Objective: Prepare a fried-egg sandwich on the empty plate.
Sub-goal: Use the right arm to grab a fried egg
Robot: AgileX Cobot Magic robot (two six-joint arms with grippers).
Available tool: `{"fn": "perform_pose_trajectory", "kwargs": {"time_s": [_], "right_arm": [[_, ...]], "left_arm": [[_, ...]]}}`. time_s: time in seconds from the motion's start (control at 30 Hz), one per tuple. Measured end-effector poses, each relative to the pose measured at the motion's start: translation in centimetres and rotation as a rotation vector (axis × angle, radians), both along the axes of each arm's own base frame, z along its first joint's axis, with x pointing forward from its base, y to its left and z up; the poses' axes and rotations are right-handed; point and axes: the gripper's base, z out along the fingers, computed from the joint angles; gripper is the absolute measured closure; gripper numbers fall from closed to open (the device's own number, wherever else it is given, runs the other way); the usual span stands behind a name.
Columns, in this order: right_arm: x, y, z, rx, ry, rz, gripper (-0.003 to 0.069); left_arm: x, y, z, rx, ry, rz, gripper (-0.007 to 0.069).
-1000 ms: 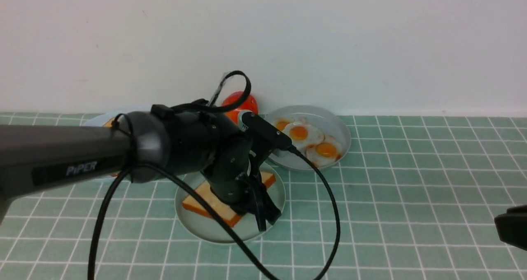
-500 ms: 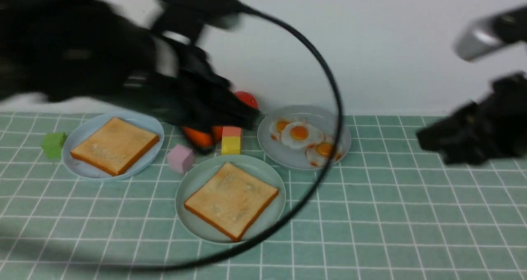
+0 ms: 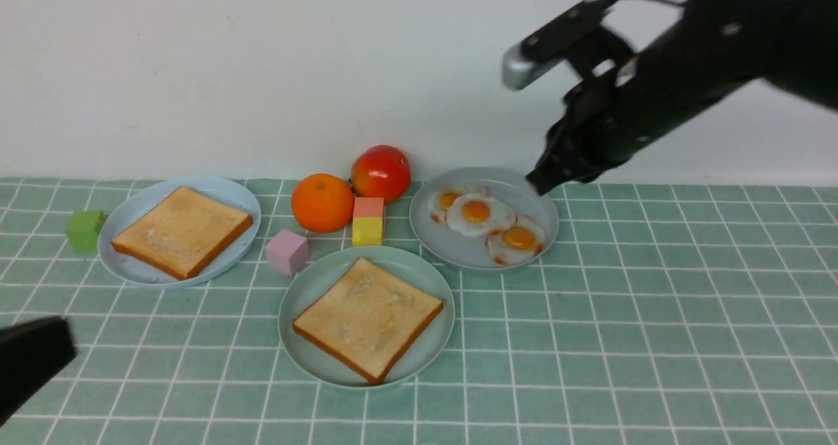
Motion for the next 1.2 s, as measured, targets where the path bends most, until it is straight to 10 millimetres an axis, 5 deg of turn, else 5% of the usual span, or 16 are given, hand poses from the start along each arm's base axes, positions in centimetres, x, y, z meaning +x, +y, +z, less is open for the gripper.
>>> {"fn": "perform_pose_trajectory", "kwargs": {"time_s": [0.13, 0.27, 0.47, 0.93, 1.2], "right_arm": [[2.5, 0.7, -2.4, 0.044, 0.080, -0.099, 0.0529], [5.9, -1.0, -3.7, 0.164, 0.188, -0.304, 0.0407], [9.3, -3.2, -5.8, 0.353, 0.329, -0.364, 0.0332], [13.9, -4.1, -12.7, 0.512, 0.355, -0.386, 0.0322], [14.7, -3.8, -13.7, 0.558, 0.280, -0.345, 0.0322]], "left_arm": [[-0.8, 1.1, -1.2, -0.053, -0.022, 0.049, 0.0638], [-1.0, 1.9, -1.5, -0.049, -0.028, 0.103, 0.0638], [-0.6, 1.5, -1.5, -0.037, -0.026, 0.098, 0.0638], [1.1, -0.8, -1.2, -0.081, -0.007, 0.013, 0.0638], [1.2, -1.0, -1.2, -0.088, -0.002, 0.007, 0.0638]]}}
